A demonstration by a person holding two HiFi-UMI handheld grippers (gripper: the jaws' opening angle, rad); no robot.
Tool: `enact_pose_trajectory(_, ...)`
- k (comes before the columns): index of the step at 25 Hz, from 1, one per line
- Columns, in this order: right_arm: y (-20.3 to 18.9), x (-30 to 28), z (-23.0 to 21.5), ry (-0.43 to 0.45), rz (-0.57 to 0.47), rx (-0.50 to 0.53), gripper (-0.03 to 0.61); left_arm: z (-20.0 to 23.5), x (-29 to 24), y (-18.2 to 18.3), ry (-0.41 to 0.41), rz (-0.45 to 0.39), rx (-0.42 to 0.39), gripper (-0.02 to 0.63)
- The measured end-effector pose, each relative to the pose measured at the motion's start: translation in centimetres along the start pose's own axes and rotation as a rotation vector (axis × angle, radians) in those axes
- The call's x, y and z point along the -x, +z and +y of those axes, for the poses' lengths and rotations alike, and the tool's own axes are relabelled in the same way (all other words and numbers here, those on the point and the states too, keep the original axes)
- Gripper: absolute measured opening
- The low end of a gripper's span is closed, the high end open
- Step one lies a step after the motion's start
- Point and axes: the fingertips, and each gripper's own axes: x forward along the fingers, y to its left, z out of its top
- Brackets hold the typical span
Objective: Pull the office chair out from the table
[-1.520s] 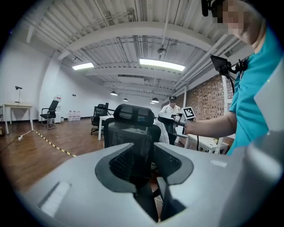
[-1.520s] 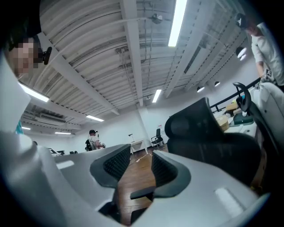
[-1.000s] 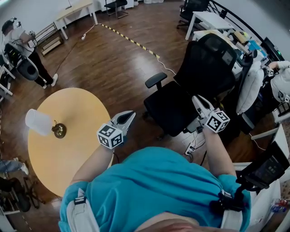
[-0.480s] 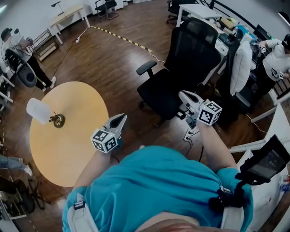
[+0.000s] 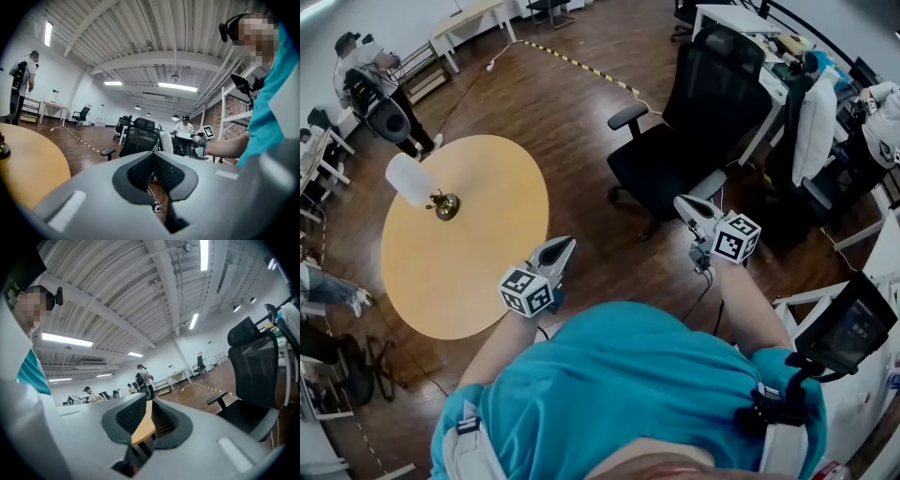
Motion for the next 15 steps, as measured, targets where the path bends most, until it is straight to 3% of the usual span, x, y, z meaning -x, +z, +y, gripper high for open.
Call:
enact_pose_trajectory(3, -0.6, -1.9, 1.4, 0.023, 0.003, 0.012, 0.025, 1.0, 1.6, 0.4, 0.008, -0.016, -0.008, 0.02)
enact_pose_trajectory(6, -4.1, -3.4, 4.0, 0.034, 0.009, 0.02, 0.025, 2.0, 5.1, -1.9, -0.007, -0.037, -0.022, 0.02)
enact_pose_trajectory(9, -8.1, -4.9, 10.2, 0.057, 0.006, 0.031, 0.025, 1.7, 11.9, -3.3, -0.036, -0.032, -0.025, 0.02)
enact_pose_trajectory(15, -12.7, -7.7, 23.1, 0.054, 0.044, 0.02, 0.025, 1.0, 26.1, -2.0, -0.049, 0.001, -0.058, 0.02)
